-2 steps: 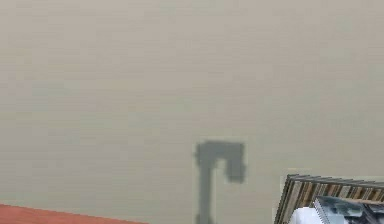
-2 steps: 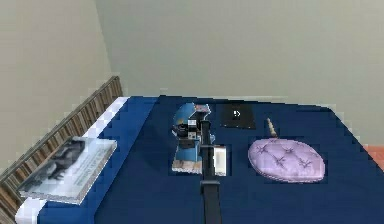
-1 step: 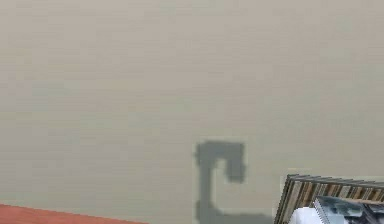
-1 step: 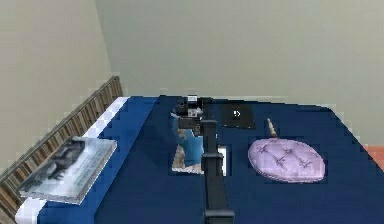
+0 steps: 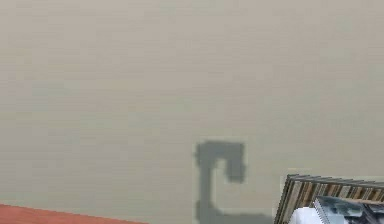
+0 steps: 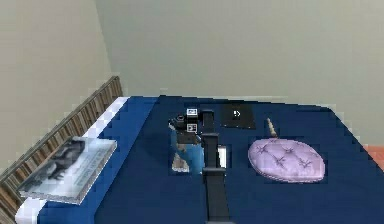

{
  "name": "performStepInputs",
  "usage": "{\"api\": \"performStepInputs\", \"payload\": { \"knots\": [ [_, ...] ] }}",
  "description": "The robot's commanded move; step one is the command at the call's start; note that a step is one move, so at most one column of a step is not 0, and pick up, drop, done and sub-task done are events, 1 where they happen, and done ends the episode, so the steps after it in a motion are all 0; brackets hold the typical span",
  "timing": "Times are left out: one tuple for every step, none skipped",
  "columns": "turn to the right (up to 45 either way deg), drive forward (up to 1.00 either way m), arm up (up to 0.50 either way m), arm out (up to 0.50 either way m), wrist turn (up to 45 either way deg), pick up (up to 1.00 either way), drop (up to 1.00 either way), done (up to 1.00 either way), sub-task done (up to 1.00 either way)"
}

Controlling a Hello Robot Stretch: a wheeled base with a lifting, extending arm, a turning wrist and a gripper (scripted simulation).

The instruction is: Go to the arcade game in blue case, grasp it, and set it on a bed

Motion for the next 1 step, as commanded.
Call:
{"api": "performStepInputs", "payload": {
  "knots": [
    [0.0, 0.00, 0.00, 0.00, 0.0, 0.00, 0.00, 1.00, 0.00]
  ]
}}
